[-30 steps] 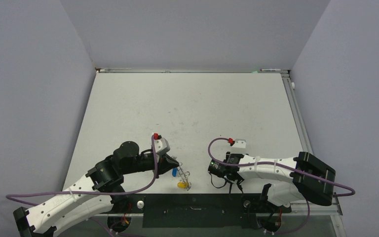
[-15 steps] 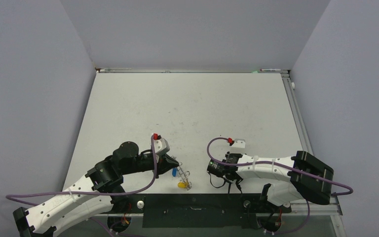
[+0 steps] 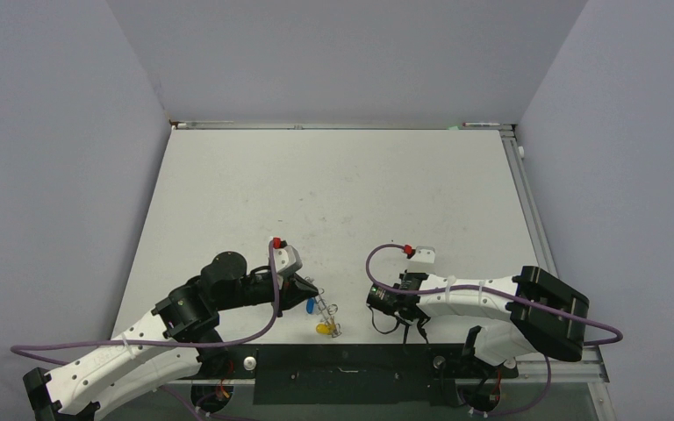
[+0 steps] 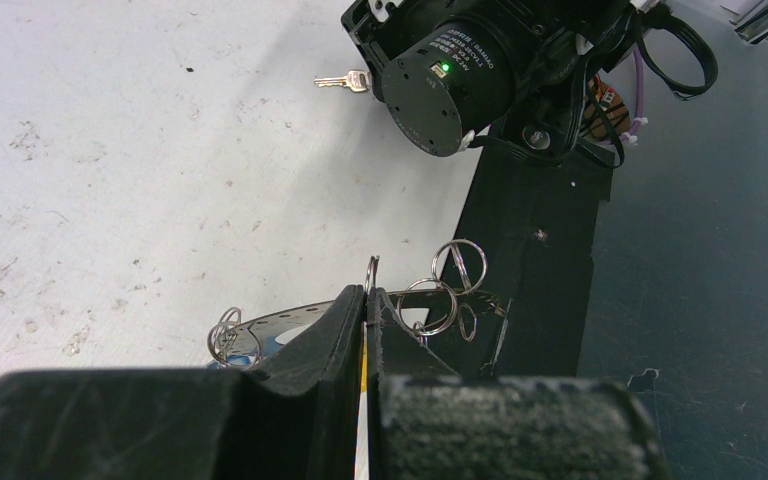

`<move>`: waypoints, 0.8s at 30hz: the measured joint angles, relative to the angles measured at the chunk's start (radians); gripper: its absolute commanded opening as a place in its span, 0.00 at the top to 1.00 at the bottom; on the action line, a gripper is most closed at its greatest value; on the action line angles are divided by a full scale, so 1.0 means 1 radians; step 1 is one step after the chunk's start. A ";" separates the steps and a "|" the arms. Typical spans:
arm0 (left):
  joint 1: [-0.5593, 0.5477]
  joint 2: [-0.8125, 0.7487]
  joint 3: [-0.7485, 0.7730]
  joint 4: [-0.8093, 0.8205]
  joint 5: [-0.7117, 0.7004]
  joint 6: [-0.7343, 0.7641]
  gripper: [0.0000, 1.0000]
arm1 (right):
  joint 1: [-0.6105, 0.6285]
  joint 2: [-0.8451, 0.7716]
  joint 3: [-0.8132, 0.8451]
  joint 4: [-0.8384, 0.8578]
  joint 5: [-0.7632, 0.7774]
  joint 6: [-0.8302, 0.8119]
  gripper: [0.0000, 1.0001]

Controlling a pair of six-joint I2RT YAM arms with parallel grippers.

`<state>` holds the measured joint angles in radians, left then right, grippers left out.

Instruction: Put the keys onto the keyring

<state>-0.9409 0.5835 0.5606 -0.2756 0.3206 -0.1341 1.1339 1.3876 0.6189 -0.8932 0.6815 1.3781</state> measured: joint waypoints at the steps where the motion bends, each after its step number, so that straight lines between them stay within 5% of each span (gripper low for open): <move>1: 0.000 0.000 0.000 0.000 0.000 0.000 1.00 | 0.000 0.000 0.000 0.000 0.000 0.000 0.82; 11: 0.000 0.000 0.000 0.000 0.000 0.000 1.00 | 0.000 0.000 -0.002 0.002 0.000 0.004 0.95; 24: -0.007 0.000 0.000 0.000 0.000 0.000 1.00 | 0.023 -0.006 0.022 0.001 0.002 -0.064 0.95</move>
<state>-0.9478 0.5835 0.5606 -0.2756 0.3210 -0.1341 1.1572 1.3815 0.6407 -0.8925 0.6830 1.3136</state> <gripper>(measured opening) 0.004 0.058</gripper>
